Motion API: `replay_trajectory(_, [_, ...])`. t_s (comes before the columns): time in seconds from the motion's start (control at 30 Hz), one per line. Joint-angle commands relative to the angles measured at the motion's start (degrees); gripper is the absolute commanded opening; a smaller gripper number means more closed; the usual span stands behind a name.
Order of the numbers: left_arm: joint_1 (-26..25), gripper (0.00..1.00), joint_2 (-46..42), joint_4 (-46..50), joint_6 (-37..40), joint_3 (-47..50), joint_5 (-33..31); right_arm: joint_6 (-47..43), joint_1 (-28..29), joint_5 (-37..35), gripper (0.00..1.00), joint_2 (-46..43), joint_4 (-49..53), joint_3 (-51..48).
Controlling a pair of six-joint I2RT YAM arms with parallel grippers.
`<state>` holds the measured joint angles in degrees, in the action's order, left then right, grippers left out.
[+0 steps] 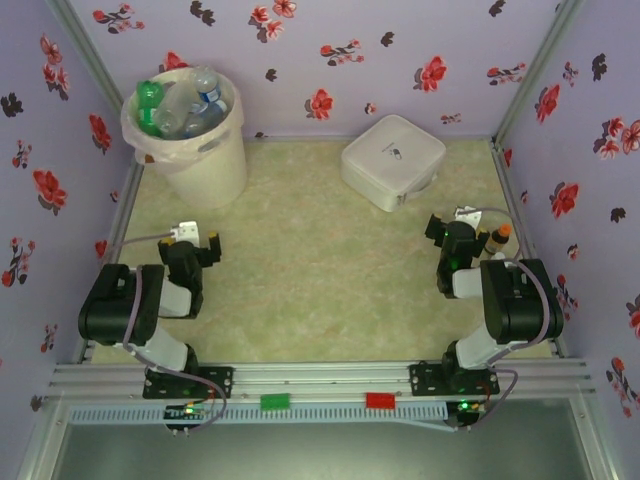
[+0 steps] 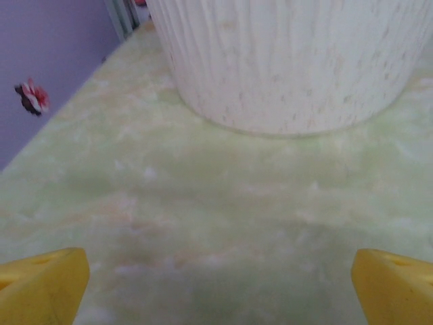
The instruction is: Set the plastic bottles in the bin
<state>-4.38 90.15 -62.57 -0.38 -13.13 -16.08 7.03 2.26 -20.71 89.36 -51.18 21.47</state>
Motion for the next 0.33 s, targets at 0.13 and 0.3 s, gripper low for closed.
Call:
replay_trajectory(0.13, [0.1, 1.0, -0.8, -2.2, 1.0, -2.6, -1.2, -0.9, 0.3, 1.1, 0.99, 0.2, -0.7, 0.2])
replay_trajectory(0.3, [0.2, 1.0, -0.9, 0.9, 0.1, -3.7, -3.9, -0.9, 0.3, 1.1, 0.99, 0.1, -1.1, 0.0])
